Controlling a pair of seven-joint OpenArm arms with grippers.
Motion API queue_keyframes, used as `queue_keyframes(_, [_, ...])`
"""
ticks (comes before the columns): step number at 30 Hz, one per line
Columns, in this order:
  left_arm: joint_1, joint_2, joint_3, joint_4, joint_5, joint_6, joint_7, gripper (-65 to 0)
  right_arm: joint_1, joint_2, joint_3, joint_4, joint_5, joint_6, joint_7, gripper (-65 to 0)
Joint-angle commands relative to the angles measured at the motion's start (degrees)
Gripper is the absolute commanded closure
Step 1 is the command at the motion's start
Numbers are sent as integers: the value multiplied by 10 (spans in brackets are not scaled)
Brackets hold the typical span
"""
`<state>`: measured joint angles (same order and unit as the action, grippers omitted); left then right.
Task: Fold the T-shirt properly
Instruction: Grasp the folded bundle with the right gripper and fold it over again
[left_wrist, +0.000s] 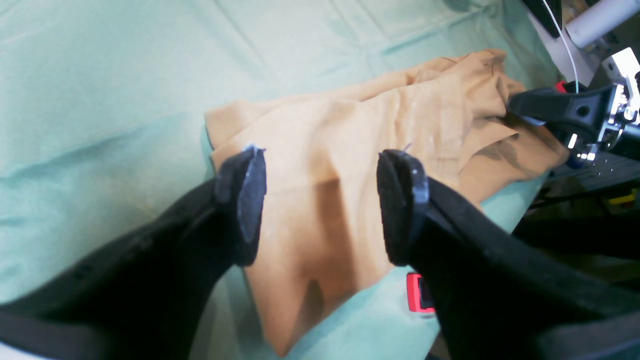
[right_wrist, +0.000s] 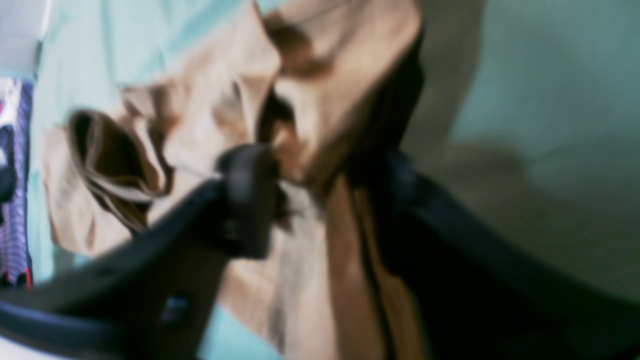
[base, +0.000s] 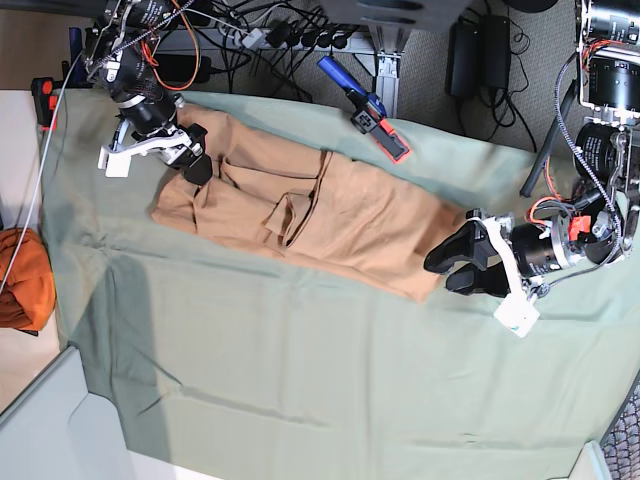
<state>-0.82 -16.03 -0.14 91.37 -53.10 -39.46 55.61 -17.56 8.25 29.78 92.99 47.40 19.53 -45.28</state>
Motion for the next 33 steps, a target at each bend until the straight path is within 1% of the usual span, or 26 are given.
queue_keyframes(1, [-11, -3, -8, 9, -22, -5, -11, -383, -2, 3, -2, 4, -2, 60, -9, -193])
queue_keyframes(4, [-11, -3, -33, 9, -35, -5, -9, -383, -1, 3, -2, 4, -8, 60, 11, -33])
queue_keyframes(5, [-11, -3, -44, 9, -35, -5, -7, -383, -1, 3, -2, 4, -14, 60, 24, 0])
queue_keyframes(7, [-11, -4, -66, 9, -42, -5, 1, -383, -1, 5, 0, 4, -31, 60, 40, 0])
queue_keyframes(9, [-10, -11, -83, 9, -57, -5, 10, -383, 1, 9, 7, 4, -40, 60, 44, 0])
queue_keyframes(13, [-8, -42, -96, 9, -63, -5, 13, -383, 13, 26, 49, 4, -40, 60, 43, 0])
queue_keyframes(16, [-3, -70, -96, 9, -67, -5, 14, -383, 17, 51, 84, 4, -40, 60, 43, 0])
queue_keyframes(20, [5, -99, -96, 9, -76, -5, 20, -383, 17, 93, 119, 4, -41, 60, 43, 0])
queue_keyframes(23, [11, -111, -98, 9, -88, -5, 25, -383, 17, 121, 134, 4, -36, 60, 32, 0])
queue_keyframes(25, [11, -113, -103, 9, -96, -5, 30, -383, 17, 135, 134, 5, -11, 60, 20, 0])
queue_keyframes(27, [11, -113, -111, 11, -104, -5, 30, -383, 17, 136, 134, 18, 5, 60, 17, 0])
queue_keyframes(29, [11, -113, -117, 15, -105, -5, 30, -383, 17, 125, 134, 48, 7, 60, 7, 0])
queue_keyframes(33, [11, -113, -119, 26, -105, -5, 34, -383, 16, 77, 129, 138, 6, 60, -9, 0])
